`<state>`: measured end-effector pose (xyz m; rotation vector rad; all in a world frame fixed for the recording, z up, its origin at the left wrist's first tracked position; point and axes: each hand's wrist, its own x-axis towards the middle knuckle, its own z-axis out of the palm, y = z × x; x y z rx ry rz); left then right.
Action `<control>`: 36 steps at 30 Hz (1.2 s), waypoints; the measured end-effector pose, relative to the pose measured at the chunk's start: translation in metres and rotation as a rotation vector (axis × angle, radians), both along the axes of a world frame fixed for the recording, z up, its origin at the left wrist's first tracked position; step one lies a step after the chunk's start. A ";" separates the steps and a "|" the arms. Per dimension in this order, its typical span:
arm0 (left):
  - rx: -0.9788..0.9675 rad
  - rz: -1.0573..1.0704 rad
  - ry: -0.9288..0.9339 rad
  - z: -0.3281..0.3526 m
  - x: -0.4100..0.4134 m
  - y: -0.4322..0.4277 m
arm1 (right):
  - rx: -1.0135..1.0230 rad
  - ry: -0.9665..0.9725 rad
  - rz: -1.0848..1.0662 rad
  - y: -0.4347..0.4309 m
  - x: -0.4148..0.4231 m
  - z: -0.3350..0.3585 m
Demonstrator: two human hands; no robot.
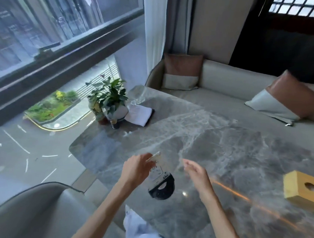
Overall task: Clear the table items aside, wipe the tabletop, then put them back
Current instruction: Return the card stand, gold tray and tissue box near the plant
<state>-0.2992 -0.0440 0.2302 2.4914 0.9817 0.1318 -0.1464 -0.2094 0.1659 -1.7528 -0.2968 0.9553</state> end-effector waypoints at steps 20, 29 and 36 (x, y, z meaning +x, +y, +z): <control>-0.282 -0.019 0.006 -0.064 -0.094 0.303 | -0.071 0.870 -0.372 0.326 -0.152 -0.099; -0.375 -0.078 0.006 -0.079 -0.052 0.380 | -0.027 0.885 -0.521 0.429 -0.119 -0.113; -0.409 -0.070 0.026 -0.097 -0.022 0.417 | -0.060 0.897 -0.561 0.461 -0.100 -0.141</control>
